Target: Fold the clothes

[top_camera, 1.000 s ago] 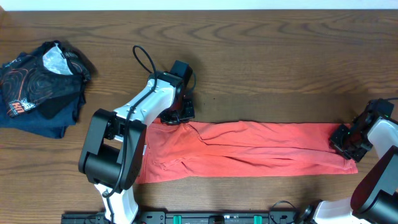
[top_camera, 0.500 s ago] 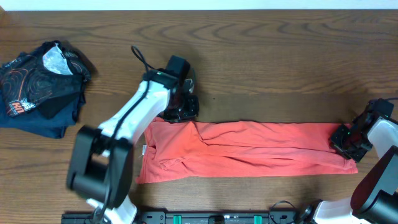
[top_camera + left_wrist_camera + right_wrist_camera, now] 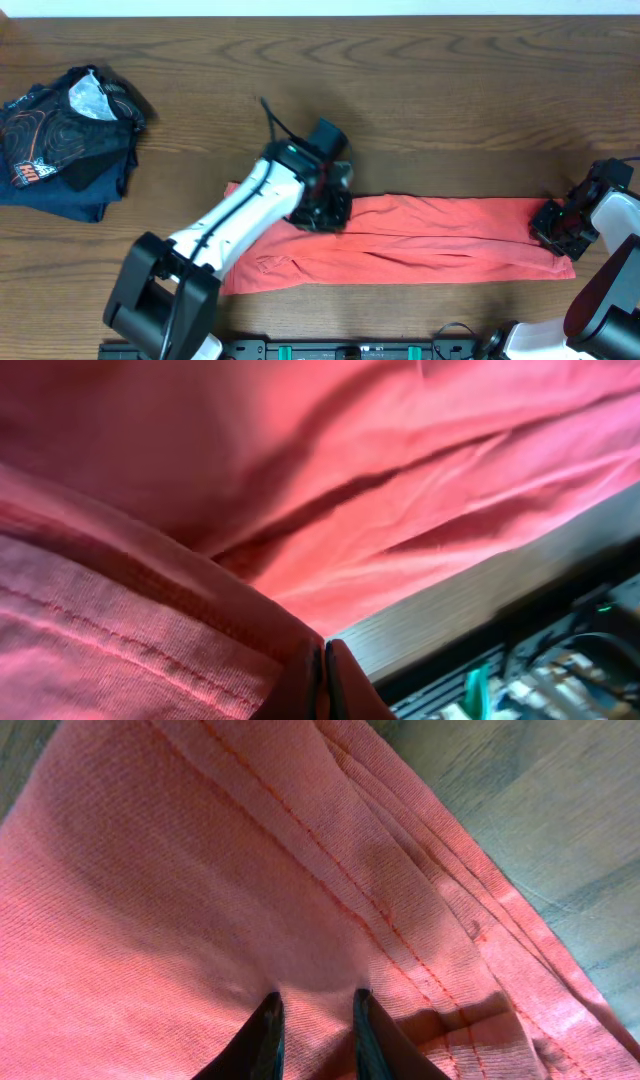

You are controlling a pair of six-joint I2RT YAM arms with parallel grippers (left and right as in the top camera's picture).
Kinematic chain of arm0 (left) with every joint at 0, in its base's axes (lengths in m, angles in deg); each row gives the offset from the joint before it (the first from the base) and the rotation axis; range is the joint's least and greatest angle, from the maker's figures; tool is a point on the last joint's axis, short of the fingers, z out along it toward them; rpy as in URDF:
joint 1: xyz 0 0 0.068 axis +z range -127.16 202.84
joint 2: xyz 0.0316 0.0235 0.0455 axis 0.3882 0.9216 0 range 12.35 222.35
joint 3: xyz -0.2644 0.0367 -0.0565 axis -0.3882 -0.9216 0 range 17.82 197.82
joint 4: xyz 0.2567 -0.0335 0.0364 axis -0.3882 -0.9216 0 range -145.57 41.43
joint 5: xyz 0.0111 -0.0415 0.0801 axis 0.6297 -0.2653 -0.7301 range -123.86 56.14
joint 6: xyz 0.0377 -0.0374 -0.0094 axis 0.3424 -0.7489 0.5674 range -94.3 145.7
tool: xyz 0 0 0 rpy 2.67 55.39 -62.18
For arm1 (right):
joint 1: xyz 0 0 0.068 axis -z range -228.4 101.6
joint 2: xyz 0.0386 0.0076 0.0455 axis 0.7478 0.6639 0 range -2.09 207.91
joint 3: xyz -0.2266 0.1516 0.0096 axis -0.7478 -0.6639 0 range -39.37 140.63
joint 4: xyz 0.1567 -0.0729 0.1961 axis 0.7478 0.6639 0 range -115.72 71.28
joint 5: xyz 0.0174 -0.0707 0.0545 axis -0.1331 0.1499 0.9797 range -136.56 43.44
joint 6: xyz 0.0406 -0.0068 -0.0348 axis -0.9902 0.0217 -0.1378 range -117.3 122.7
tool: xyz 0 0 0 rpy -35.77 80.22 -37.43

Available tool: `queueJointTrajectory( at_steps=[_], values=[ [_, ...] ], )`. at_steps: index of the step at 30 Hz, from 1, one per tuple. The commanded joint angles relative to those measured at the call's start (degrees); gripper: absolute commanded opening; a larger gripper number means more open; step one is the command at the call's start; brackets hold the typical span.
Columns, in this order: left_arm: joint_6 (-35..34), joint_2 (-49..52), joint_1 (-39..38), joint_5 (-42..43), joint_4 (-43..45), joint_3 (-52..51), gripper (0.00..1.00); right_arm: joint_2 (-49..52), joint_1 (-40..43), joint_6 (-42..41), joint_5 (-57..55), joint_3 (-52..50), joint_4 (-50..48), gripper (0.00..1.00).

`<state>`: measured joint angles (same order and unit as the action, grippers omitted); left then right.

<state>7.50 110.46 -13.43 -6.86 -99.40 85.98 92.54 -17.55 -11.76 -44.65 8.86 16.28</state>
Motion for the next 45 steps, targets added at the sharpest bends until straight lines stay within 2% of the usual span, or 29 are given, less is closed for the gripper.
queueJointTrajectory(
  at_steps=[1, 12, 18, 20, 22, 25, 29, 34, 36, 39, 45],
  values=[
    [-1.2, 0.5, -2.8, -5.3, 0.6, -1.6, 0.06, 2.1, -0.5, -0.3, 0.1, -2.2, -0.6, 0.23],
    [-3.7, 0.5, -8.3, -7.0, 13.8, -4.2, 0.07, 2.1, -0.5, -0.3, 0.1, -2.2, -0.5, 0.22],
    [-6.2, 0.7, -8.7, -7.2, 14.9, -4.2, 0.08, 2.1, -0.5, -0.3, 0.1, -2.2, -0.5, 0.22],
    [-6.2, 0.8, -8.7, -7.2, 14.3, -4.2, 0.14, 2.1, -0.5, -0.3, 0.1, -2.2, -0.5, 0.22],
    [-6.2, 0.9, -8.7, -7.2, 13.5, -4.2, 0.29, 2.1, -0.5, -0.3, 0.1, -2.2, -0.6, 0.22],
    [-6.1, 0.8, -8.7, -7.2, 12.9, -4.1, 0.33, 2.1, -0.5, -0.3, 0.1, -2.2, -0.6, 0.22],
    [-6.1, 0.0, -7.7, -7.9, 12.6, -3.8, 0.32, 2.1, -0.5, -0.3, 0.1, -2.2, -0.5, 0.23],
    [-6.1, -3.6, -4.5, -14.3, 8.6, -3.6, 0.31, 2.1, -0.5, -0.3, 0.1, -2.2, -0.4, 0.22],
    [-6.1, -5.6, -2.9, -17.1, 6.3, -3.6, 0.27, 2.1, -0.5, -0.3, 0.1, -2.2, -0.4, 0.23],
    [-6.1, -8.3, -0.3, -21.2, 2.7, -3.6, 0.25, 2.1, -0.5, -0.3, 0.1, -2.2, -0.5, 0.22],
    [-6.9, -8.2, 3.1, -22.5, 0.3, -6.1, 0.20, 2.1, -0.5, -0.3, 0.1, -2.2, -0.4, 0.22]
  ],
)
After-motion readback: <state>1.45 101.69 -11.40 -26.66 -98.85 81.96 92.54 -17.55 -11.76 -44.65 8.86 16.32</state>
